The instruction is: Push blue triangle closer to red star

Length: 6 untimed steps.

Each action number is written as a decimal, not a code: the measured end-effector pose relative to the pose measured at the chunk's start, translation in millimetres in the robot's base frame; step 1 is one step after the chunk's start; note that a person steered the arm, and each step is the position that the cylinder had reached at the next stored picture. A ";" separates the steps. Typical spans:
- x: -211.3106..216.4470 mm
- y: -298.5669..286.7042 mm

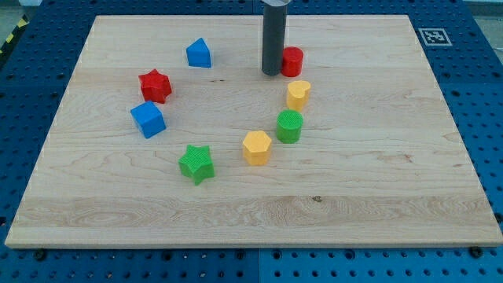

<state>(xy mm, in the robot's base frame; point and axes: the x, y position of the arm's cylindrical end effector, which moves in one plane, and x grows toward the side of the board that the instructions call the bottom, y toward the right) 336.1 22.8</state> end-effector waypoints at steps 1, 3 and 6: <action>-22.9 -29.5; -44.9 -77.6; -40.0 -151.9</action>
